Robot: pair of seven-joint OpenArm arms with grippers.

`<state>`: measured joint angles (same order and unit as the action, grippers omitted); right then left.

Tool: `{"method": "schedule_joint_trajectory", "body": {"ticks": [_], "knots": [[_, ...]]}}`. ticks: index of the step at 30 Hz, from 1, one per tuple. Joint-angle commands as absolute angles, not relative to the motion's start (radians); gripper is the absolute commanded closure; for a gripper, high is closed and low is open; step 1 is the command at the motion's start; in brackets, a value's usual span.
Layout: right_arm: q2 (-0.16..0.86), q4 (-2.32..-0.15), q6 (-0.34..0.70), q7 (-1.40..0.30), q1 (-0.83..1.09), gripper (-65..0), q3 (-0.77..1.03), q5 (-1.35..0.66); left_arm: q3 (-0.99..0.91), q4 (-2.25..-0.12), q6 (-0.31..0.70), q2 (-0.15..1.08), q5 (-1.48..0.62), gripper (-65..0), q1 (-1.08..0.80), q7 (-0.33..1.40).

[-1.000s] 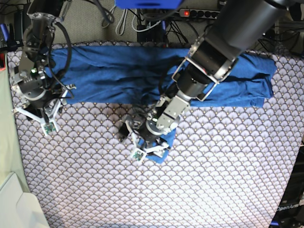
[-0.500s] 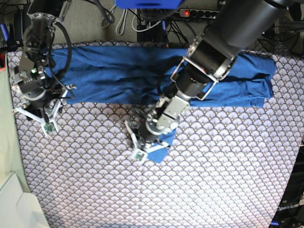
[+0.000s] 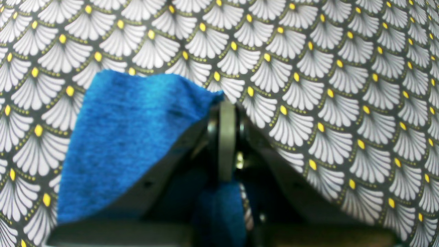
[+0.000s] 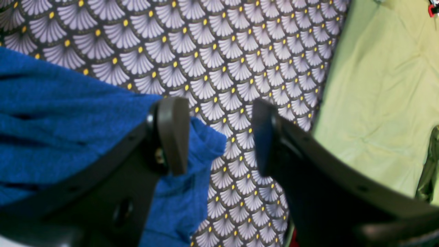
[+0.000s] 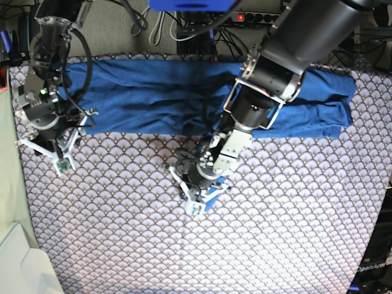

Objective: Fold the T-shirt properly
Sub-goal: 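Grasp the hanging sleeve end with the left gripper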

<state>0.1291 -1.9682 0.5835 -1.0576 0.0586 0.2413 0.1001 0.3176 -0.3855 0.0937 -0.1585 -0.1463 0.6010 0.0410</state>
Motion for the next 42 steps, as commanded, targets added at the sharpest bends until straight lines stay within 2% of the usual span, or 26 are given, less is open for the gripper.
{"method": "schedule_joint_trajectory", "body": {"ticks": [1, 4, 8, 15, 23, 27, 30, 35, 37, 39, 42], "knots": [[0.134, -1.982, 0.587, -1.036, 0.042, -30.5, 0.243, 0.097, 0.317, -0.390, 0.073, -0.157, -0.136, -0.5, 0.619, 0.073], [0.134, -1.982, 0.587, -1.036, 0.041, -30.5, 0.243, 0.097, 0.315, -0.394, 0.073, -0.157, -0.136, -0.5, 0.621, 0.073], [0.134, -1.980, 0.587, -1.036, 0.041, -30.5, 0.243, 0.097, 0.317, -0.519, 0.073, -0.157, -0.136, -0.5, 0.599, 0.087], [0.134, -1.980, 0.587, -1.035, 0.038, -30.5, 0.242, 0.097, 0.318, -0.759, 0.073, -0.157, -0.134, -0.5, 0.568, 0.243], [0.134, -1.979, 0.587, -1.033, 0.035, -30.5, 0.242, 0.097, 0.312, -0.766, 0.073, -0.157, -0.134, -0.5, 0.568, 0.251], [0.134, -1.975, 0.587, -1.033, 0.025, -30.5, 0.240, 0.097, 0.318, -0.765, 0.073, -0.157, -0.134, -2.4, 0.564, 0.252], [0.134, -1.971, 0.587, -1.033, 0.025, -30.4, 0.208, 0.097, 0.318, -0.765, 0.073, -0.157, -0.134, -12.3, 0.564, 0.252], [0.134, -1.966, 0.587, -1.033, 0.025, -30.3, 0.200, 0.097, 0.318, -0.765, 0.073, -0.157, -0.133, -41.9, 0.564, 0.252], [0.134, -1.966, 0.587, -1.033, 0.025, -30.3, 0.193, 0.097, 0.318, -0.765, 0.073, -0.157, -0.133, -50.5, 0.562, 0.249], [0.134, -1.966, 0.587, -1.033, 0.025, -30.3, 0.193, 0.097, 0.318, -0.765, 0.073, -0.157, -0.133, -54.4, 0.562, 0.248], [0.134, -1.966, 0.587, -1.033, 0.025, -30.3, 0.193, 0.099, 0.320, -0.750, 0.073, -0.157, -0.133, -56.0, 0.562, 0.248]]}}
